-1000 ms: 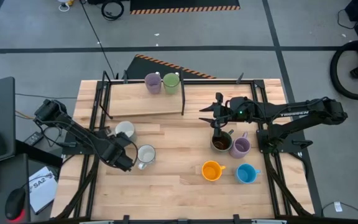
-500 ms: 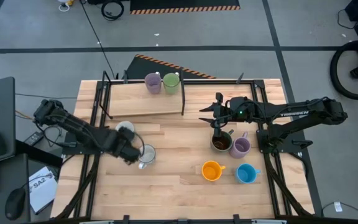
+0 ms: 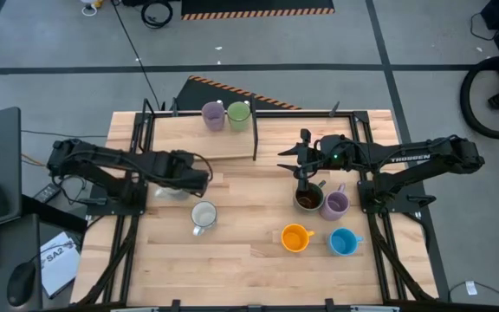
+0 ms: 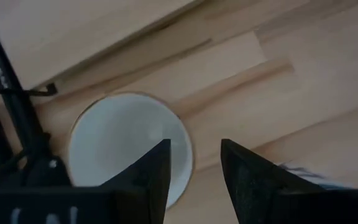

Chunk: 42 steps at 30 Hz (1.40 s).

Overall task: Place coffee mugs
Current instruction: Put the light blue mug on the shelf

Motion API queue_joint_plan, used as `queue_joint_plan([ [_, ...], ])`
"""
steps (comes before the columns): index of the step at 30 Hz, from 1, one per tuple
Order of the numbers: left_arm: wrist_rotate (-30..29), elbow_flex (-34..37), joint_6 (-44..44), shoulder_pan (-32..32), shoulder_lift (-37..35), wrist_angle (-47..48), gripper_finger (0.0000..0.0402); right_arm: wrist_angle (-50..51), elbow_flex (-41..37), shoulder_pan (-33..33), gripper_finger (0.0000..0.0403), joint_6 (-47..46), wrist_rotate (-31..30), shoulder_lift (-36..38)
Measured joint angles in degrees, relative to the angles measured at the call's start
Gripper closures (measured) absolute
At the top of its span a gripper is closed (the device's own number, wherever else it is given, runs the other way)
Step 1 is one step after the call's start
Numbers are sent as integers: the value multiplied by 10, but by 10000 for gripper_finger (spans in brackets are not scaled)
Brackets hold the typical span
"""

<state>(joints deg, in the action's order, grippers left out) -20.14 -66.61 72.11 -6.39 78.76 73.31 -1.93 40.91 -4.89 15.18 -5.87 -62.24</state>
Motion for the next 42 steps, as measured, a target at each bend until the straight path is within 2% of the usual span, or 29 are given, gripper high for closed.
queue_joint_plan([
  [9,-7,37,-20,21,0,-23,209,-21,0,-5,245,29,0,-4],
  [17,-6,49,-78,20,0,-29,211,-29,0,-5,245,41,0,-6],
  [23,15,44,-46,36,0,-39,211,-28,0,-5,245,40,0,-6],
  [34,9,9,-18,83,-1,-38,211,-29,0,-5,245,46,13,-6],
  [42,53,14,4,78,1,-49,212,-32,0,-5,245,54,15,-6],
])
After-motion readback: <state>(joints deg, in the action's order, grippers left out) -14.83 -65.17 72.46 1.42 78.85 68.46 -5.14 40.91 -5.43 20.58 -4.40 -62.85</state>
